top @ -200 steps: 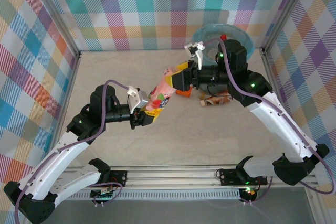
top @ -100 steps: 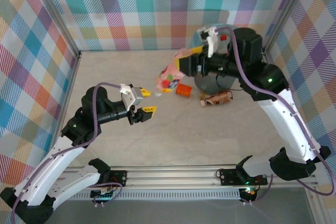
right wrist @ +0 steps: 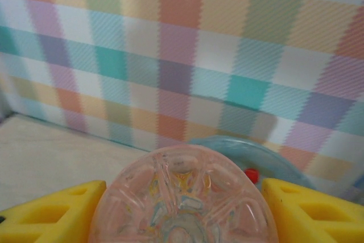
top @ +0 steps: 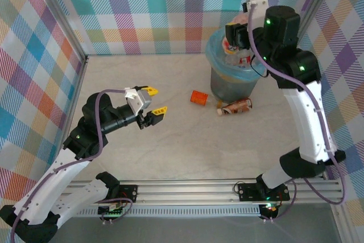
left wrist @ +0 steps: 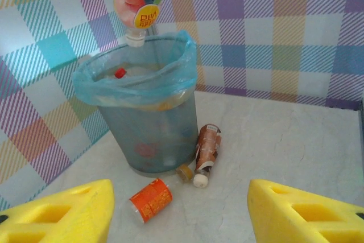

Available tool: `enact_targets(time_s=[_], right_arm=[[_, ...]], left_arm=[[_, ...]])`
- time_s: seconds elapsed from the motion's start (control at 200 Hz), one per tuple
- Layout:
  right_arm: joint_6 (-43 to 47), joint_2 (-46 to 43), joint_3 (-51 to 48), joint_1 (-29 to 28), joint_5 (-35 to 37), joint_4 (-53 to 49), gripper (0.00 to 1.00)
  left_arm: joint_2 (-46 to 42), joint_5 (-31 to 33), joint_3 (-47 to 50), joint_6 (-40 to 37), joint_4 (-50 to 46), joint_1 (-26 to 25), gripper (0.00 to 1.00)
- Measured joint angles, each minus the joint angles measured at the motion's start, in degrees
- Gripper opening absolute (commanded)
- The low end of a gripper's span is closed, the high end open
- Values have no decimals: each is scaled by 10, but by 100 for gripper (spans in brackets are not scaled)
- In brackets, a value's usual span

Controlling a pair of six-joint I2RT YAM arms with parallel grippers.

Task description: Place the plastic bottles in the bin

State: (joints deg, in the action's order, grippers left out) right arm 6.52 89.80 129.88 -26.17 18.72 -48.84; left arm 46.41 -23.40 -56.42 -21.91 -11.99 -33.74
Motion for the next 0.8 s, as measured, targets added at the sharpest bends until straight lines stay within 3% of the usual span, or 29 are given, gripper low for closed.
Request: enact_targets(time_s=[0.155,0.39,0.8], right_arm=[[19,82,45,23,49,-25,58],[6,174,54,62,45,-61,60],[-56,194,49,122,-24,-32,60]], left_arm=[[15,0,0,-3,0,0,63],[19,2,0,-9,0,0,63],[24,1,0,-19,-1,0,63]])
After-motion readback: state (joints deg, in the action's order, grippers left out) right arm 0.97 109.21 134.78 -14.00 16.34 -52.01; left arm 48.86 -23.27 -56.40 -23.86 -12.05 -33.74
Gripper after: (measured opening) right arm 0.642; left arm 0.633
